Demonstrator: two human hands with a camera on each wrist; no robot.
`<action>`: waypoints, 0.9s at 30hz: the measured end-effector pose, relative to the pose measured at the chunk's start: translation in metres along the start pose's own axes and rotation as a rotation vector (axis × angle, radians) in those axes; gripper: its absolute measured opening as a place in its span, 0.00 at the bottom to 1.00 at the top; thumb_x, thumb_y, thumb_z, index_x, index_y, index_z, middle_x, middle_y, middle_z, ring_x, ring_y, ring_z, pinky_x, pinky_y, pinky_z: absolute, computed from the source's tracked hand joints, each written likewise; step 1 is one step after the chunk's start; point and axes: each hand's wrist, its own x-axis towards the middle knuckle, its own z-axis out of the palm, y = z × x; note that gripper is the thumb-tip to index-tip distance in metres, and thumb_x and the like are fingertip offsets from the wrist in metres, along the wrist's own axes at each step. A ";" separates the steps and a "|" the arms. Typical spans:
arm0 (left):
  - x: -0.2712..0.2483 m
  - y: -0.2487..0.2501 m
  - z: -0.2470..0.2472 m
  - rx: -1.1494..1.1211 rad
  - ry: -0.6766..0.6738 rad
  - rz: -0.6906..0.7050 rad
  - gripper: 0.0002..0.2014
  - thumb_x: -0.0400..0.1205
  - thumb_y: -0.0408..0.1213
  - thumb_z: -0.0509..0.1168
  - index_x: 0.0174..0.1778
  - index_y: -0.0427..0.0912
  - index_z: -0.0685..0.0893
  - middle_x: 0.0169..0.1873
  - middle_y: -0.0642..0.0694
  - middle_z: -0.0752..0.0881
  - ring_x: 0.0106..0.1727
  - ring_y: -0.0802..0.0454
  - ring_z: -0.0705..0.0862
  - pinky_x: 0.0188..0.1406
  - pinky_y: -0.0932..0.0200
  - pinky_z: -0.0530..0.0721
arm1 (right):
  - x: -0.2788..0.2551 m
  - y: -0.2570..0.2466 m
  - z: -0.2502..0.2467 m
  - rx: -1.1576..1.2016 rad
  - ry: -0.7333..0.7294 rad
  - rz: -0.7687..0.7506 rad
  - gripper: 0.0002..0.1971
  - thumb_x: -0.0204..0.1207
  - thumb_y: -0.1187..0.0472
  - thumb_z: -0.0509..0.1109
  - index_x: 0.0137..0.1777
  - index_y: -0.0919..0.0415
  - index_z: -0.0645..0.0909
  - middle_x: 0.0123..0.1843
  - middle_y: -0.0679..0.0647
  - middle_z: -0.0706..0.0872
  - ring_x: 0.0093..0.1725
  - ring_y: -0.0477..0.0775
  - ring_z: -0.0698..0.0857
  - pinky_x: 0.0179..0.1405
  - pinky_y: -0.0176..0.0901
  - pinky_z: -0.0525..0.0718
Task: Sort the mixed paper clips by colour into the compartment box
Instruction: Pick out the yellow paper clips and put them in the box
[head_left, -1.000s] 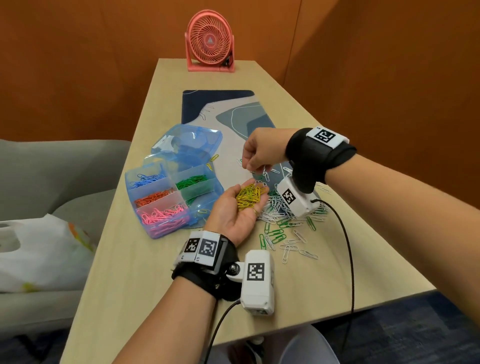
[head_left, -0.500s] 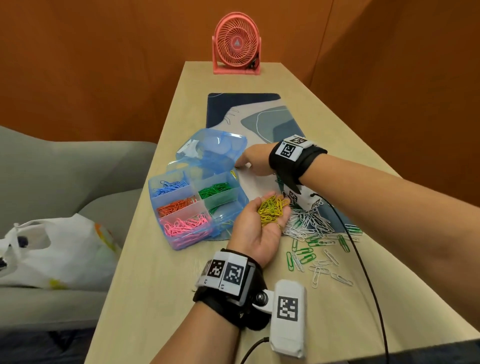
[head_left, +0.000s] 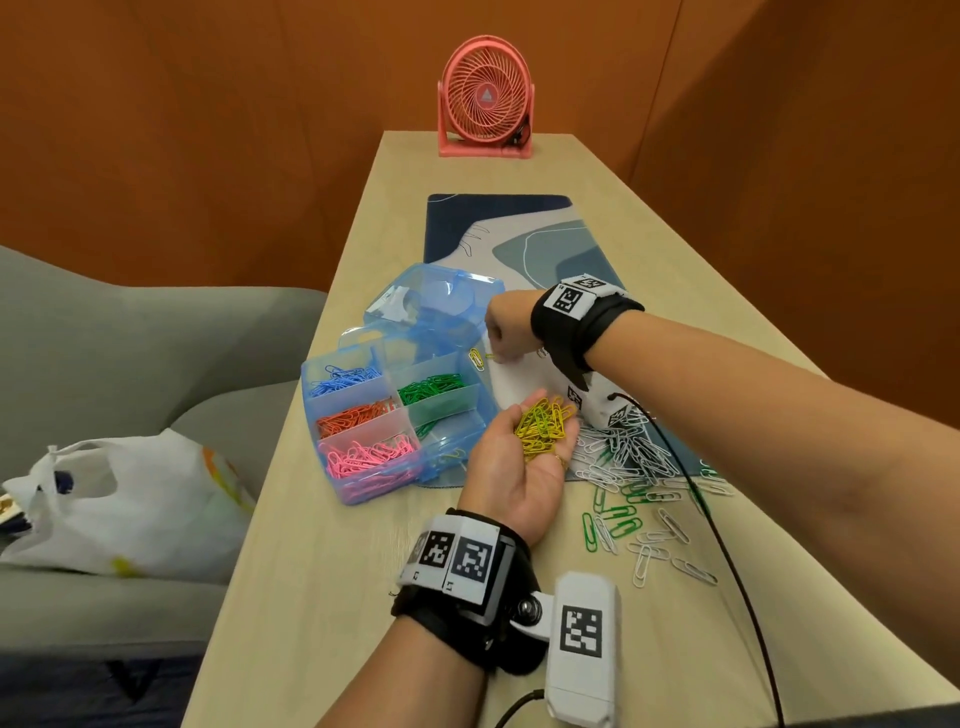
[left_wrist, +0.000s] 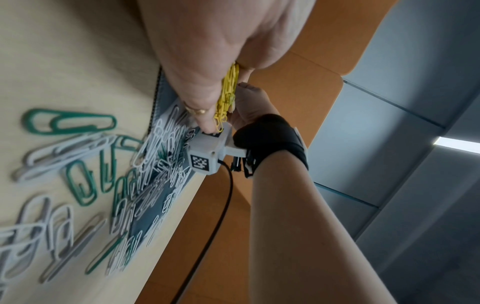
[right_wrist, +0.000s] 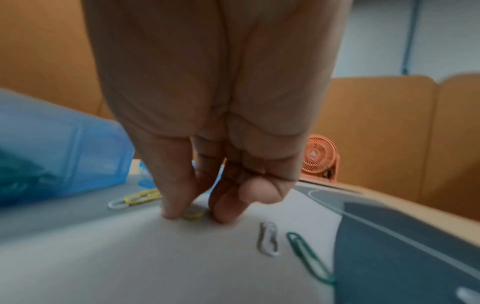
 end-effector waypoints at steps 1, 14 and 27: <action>0.000 0.000 0.000 0.003 0.003 0.000 0.15 0.88 0.36 0.50 0.52 0.32 0.80 0.51 0.32 0.82 0.56 0.38 0.81 0.54 0.47 0.81 | 0.001 0.002 0.000 0.035 -0.010 0.014 0.08 0.77 0.62 0.68 0.52 0.62 0.85 0.45 0.56 0.83 0.43 0.55 0.79 0.35 0.39 0.75; -0.004 0.000 0.003 0.017 0.023 0.016 0.16 0.88 0.36 0.49 0.49 0.32 0.80 0.50 0.32 0.82 0.48 0.41 0.82 0.54 0.50 0.80 | 0.003 0.007 0.004 0.600 0.021 0.071 0.14 0.75 0.57 0.74 0.47 0.70 0.86 0.40 0.62 0.90 0.37 0.58 0.88 0.46 0.50 0.90; -0.006 0.000 0.004 0.038 0.046 0.027 0.16 0.88 0.36 0.49 0.48 0.32 0.81 0.44 0.34 0.83 0.45 0.42 0.83 0.55 0.50 0.80 | 0.001 0.009 0.002 0.521 -0.012 0.092 0.07 0.68 0.64 0.77 0.44 0.66 0.85 0.32 0.57 0.85 0.24 0.52 0.80 0.26 0.38 0.82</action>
